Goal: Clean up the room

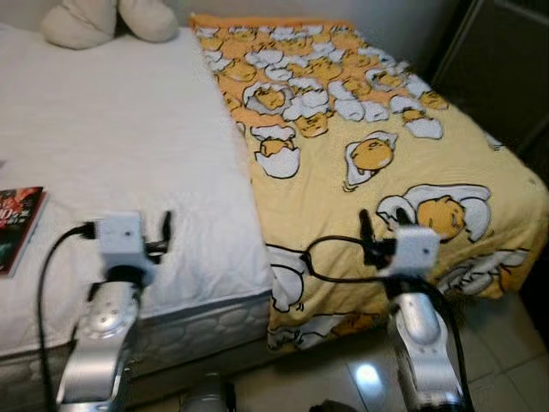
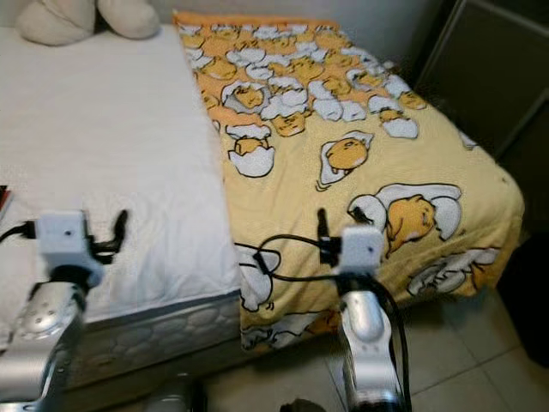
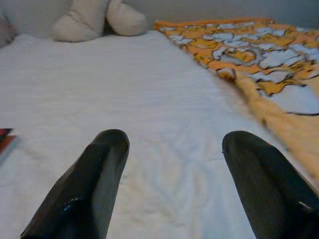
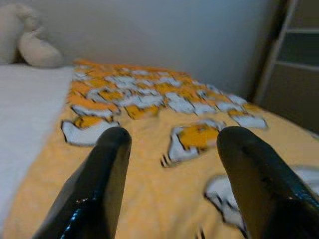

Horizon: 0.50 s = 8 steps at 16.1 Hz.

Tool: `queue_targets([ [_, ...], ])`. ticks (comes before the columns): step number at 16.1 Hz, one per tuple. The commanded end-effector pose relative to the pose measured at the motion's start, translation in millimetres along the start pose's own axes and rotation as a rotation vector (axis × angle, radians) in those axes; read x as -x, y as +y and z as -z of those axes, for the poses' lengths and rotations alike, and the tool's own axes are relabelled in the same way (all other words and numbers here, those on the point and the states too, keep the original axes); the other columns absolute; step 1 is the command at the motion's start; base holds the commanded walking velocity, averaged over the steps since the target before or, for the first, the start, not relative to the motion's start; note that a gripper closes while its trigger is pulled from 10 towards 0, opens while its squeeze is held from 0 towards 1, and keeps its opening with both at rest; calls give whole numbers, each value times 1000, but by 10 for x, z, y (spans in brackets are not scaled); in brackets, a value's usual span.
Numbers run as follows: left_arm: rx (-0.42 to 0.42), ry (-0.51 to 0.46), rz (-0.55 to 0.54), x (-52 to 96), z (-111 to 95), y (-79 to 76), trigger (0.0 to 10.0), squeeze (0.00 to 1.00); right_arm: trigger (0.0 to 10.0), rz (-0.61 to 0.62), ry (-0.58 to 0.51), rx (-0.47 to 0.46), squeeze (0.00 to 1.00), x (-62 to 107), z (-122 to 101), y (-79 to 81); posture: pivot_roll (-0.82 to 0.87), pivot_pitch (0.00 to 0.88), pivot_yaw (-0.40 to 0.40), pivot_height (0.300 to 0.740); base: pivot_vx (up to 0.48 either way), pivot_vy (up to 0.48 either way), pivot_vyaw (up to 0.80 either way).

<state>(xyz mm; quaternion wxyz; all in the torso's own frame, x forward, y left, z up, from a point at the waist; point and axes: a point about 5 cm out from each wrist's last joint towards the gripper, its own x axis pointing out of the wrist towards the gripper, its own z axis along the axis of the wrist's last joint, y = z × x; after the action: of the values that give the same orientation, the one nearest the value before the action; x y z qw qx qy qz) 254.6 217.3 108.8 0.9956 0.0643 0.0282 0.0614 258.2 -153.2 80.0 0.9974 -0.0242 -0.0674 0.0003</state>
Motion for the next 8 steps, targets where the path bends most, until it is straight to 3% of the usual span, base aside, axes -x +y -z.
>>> queue_targets([
  [1,-13,-11,19,-19,15,-9,10000,0,10000,66,41,-28,1000,43,53,-103,106,0,-41,706,0,0,0],
  [5,-47,-19,98,64,64,-201,10000,0,10000,122,94,-130,1000,20,95,-136,88,0,-30,706,0,0,0],
  [7,-28,-22,125,21,25,-314,10000,0,10000,34,139,-145,1000,-22,165,-32,83,0,-22,706,0,0,0],
  [8,0,-34,147,-29,-38,-391,10000,0,10000,4,140,-144,0,-77,165,29,82,0,-19,706,0,0,0],
])
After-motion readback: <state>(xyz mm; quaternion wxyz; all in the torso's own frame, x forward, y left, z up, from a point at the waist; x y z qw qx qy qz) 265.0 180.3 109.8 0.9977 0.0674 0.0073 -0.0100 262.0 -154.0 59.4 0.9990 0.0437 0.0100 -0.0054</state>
